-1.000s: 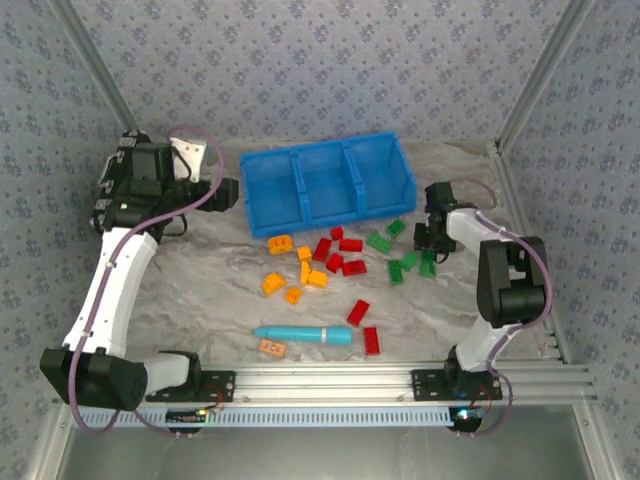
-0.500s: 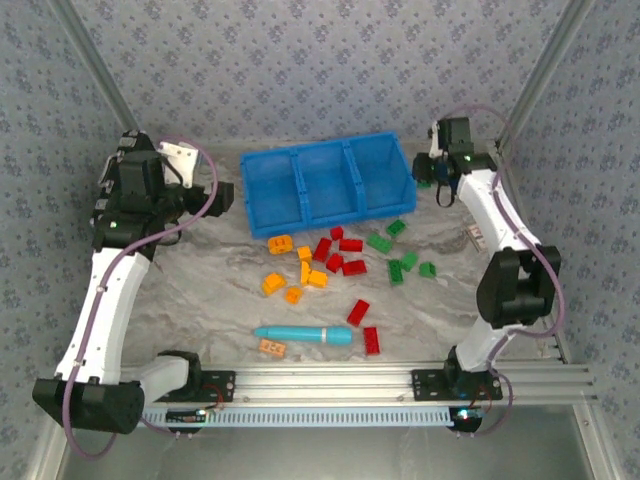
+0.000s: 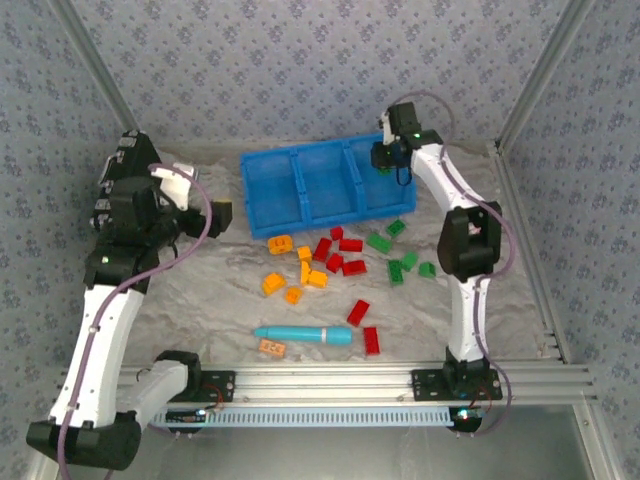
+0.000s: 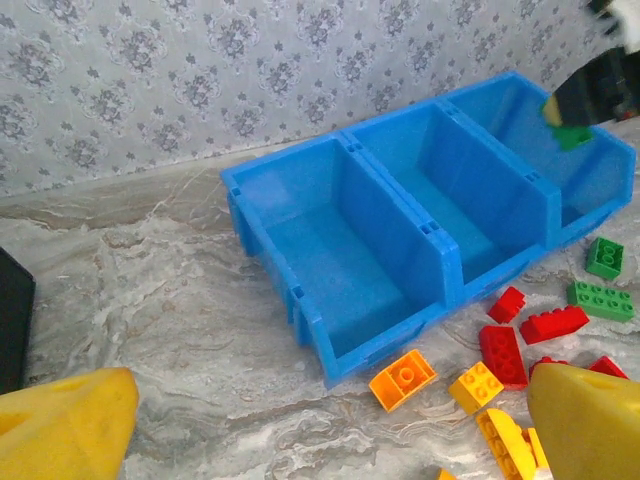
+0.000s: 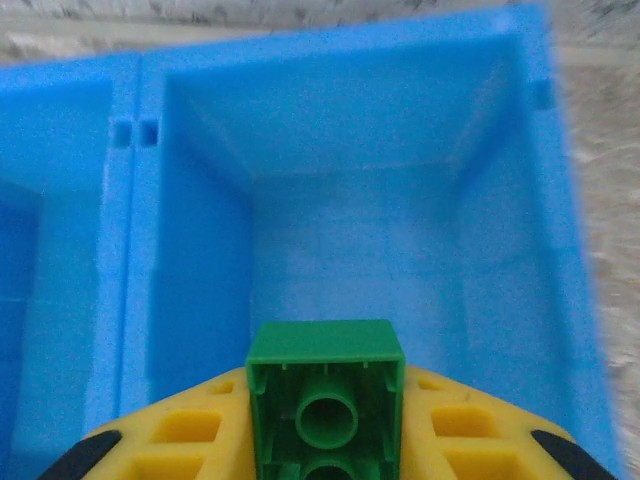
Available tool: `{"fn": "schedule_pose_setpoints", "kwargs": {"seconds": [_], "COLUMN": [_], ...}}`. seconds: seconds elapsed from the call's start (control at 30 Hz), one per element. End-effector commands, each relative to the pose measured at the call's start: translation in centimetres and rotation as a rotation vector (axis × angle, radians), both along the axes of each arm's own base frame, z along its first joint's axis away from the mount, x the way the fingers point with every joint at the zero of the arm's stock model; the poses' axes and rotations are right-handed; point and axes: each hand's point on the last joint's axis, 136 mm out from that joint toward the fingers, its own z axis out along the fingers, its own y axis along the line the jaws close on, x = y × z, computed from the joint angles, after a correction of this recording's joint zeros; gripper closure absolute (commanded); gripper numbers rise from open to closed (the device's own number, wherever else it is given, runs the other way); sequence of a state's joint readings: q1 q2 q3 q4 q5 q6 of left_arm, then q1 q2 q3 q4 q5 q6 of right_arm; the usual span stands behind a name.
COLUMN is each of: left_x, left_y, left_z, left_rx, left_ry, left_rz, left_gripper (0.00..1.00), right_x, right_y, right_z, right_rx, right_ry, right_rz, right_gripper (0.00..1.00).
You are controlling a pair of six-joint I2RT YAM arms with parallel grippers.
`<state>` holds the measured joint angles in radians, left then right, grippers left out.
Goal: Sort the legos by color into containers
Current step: Place the lego in the container, then pick up the lego from the middle-right of the table.
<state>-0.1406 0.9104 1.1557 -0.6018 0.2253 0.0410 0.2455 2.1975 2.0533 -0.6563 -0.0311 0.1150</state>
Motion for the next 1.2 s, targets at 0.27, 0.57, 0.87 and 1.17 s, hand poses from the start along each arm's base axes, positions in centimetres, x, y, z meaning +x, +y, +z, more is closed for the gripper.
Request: {"fn": "schedule_pose_setpoints", "kwargs": {"seconds": [0.27,0.57,0.87,1.17], "left_x": [-2.3,-2.7,-3.3,-3.2], "left_y": [-0.5,-1.3,-2.3,-2.4], "left_z": [1.0,1.0,1.3,1.6], "left_rx": [0.022,0.036,0.057,0.080], "left_ry": [-0.114,-0.140,-0.156,-0.176], "left_rz": [-0.066,-0.111,-0.164,-0.173], "left_gripper": [0.00,0.00,0.00,0.00], "right_x": [0.7,-0.2,-3.2,-9.9], "right_y": [1.5,1.2,-0.2,-4.5], "right_z": [-6.1,-3.0,1.6,1.5], "right_rx": [-0.079,-0.096,-0.116,0.072], "right_ry": [0.123,0.073,0.020,0.087], "right_rz": [-0.017,-0.006,-0.043,-0.298], "right_gripper": [0.63,0.50,0.55,0.58]}}
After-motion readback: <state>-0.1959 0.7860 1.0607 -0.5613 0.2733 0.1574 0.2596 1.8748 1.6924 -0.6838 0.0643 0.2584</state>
